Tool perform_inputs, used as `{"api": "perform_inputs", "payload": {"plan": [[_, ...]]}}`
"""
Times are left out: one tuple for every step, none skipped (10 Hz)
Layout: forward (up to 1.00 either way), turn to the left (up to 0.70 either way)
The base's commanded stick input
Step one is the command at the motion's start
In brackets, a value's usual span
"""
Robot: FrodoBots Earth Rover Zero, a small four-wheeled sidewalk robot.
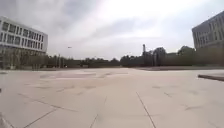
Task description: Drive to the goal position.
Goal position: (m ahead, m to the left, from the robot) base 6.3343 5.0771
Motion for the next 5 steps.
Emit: {"api": "perform_inputs", "payload": {"plan": [[0.7, 0.0], [0.7, 0.05], [0.7, 0.15], [0.7, 0.35], [0.7, 0.35]]}}
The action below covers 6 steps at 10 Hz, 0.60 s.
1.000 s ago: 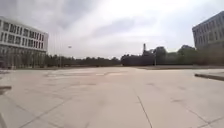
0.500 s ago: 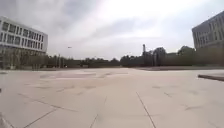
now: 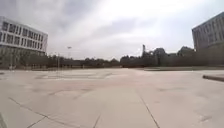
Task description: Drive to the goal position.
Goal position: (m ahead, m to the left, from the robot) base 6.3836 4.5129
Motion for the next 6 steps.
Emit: {"api": "perform_inputs", "payload": {"plan": [[0.7, 0.35], [0.7, 0.35], [0.7, 0.35], [0.7, 0.27], [0.7, 0.06], [0.7, 0.0]]}}
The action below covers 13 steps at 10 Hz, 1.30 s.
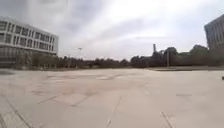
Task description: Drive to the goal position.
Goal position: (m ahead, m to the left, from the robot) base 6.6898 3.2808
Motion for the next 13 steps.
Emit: {"api": "perform_inputs", "payload": {"plan": [[0.7, 0.0], [0.7, 0.0], [0.7, 0.0], [0.7, 0.0], [0.7, 0.0], [0.7, 0.0], [0.7, 0.0], [0.7, 0.0], [0.7, 0.0], [0.7, 0.0], [0.7, 0.0], [0.7, 0.0], [0.7, 0.0]]}}
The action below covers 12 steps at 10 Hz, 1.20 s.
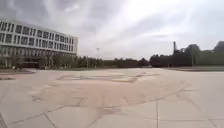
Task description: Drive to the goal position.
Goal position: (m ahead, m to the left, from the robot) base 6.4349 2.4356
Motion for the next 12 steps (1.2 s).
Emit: {"api": "perform_inputs", "payload": {"plan": [[0.7, 0.0], [0.7, 0.35], [0.7, 0.35], [0.7, 0.35], [0.7, 0.35], [0.7, 0.14], [0.7, 0.0], [0.7, 0.0], [0.7, 0.0], [0.7, 0.0], [0.7, 0.35], [0.7, 0.35]]}}
